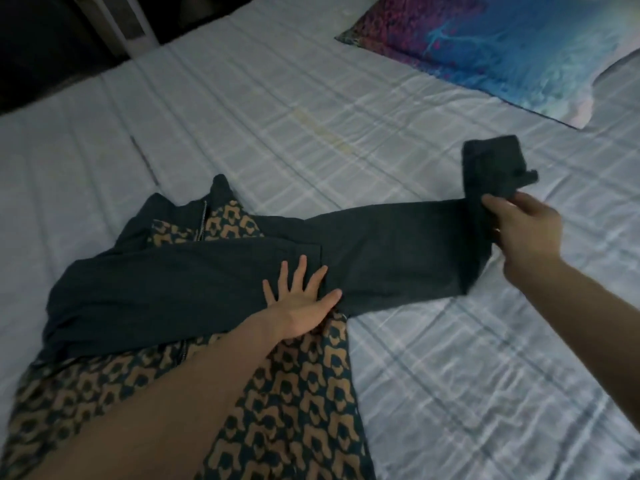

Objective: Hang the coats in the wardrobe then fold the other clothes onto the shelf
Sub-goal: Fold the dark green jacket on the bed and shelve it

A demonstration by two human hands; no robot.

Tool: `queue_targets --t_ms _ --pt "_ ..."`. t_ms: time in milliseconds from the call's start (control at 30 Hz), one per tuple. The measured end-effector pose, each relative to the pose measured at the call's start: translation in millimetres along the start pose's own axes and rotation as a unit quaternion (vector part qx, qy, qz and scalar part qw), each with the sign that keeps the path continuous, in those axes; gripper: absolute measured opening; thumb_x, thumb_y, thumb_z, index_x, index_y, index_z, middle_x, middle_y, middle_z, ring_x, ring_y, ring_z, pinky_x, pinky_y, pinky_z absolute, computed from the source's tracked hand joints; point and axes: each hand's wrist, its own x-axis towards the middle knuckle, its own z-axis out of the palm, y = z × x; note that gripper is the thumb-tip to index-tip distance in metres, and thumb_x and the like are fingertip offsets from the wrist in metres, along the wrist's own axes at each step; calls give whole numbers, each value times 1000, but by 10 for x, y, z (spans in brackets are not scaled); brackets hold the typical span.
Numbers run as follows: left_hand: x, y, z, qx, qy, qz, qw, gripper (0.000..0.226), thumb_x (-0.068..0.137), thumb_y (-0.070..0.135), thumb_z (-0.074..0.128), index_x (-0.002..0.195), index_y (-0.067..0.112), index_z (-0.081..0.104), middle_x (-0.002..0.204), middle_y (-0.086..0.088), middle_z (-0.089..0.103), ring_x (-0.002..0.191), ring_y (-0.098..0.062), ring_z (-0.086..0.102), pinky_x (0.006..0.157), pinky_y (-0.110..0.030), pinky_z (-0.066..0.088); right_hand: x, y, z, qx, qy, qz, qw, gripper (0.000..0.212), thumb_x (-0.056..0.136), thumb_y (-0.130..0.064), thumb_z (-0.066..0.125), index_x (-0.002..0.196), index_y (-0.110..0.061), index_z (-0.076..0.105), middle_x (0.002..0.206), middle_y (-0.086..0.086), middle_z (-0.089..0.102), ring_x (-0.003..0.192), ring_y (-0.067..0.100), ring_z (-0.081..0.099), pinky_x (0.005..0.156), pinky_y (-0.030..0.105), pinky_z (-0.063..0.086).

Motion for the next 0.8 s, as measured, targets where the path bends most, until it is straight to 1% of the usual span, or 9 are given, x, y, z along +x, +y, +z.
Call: queue_targets --t_ms 33,100,200,267,333,367,567,700,800 --pt "-93 25 -128 -120 47 5 992 54 97 61 27 147 42 29 162 9 3 149 -22 -5 119 -49 -2 -252 -84 224 -32 -27 -74 996 24 79 -15 76 100 -13 67 73 -4 67 66 10 62 62 22 51" --pt "-367 -23 -392 -371 179 45 910 40 95 53 43 122 29 60 134 10 51 134 -17 41 111 -35 28 -800 -123 693 -113 -88 -188 972 32 80 -15 75 109 -21 62 67 -13 59 55 0 53 57 13 44" --pt "-765 -322 -796 -614 178 98 762 59 80 63 55 120 20 63 115 4 67 103 -13 65 92 -34 51 -1679 73 1334 -198 -262 -275 904 44 82 -18 73 122 -24 57 85 -13 59 74 1 59 69 8 45" --pt "-921 -647 -937 -682 156 91 709 62 77 54 61 124 14 62 116 -3 70 104 -20 68 90 -39 54 -2221 283 1650 -270 -450 -324 787 62 84 -18 67 141 -17 45 116 -3 61 104 4 56 94 22 47" --pt "-980 -1046 -1007 -657 252 36 710 34 81 27 75 110 13 68 109 -4 73 102 -20 69 94 -40 54 -2585 500 1818 -346 -520 -421 658 66 84 -17 56 147 -16 36 137 0 51 127 13 44 114 37 32" --pt "-992 -1256 -1016 -635 302 -5 712 23 81 19 76 103 16 69 105 -3 74 99 -19 69 93 -39 54 -2691 579 1854 -355 -497 -471 636 62 82 -16 51 143 -16 42 137 0 51 128 14 43 117 41 26" --pt "-955 -2271 -1086 -575 345 -66 739 20 86 16 71 102 26 64 107 5 69 98 -15 65 84 -31 55 -2353 894 1739 -452 -270 -434 731 48 90 -22 43 136 -15 50 150 7 38 141 23 30 117 52 17" --pt "-841 -2762 -1077 -469 398 -116 779 39 83 20 74 118 18 57 116 -2 65 105 -21 63 94 -41 53 -2037 1044 1655 -590 -350 -295 665 76 90 -61 4 154 -22 18 162 3 11 149 20 7 121 44 11" --pt "-770 -2944 -1001 -380 420 -161 808 47 88 18 69 131 11 49 125 -9 59 110 -23 57 96 -32 47 -2052 1095 1633 -641 -362 -322 595 84 86 -66 -3 153 -21 21 160 5 18 146 22 19 115 40 26"
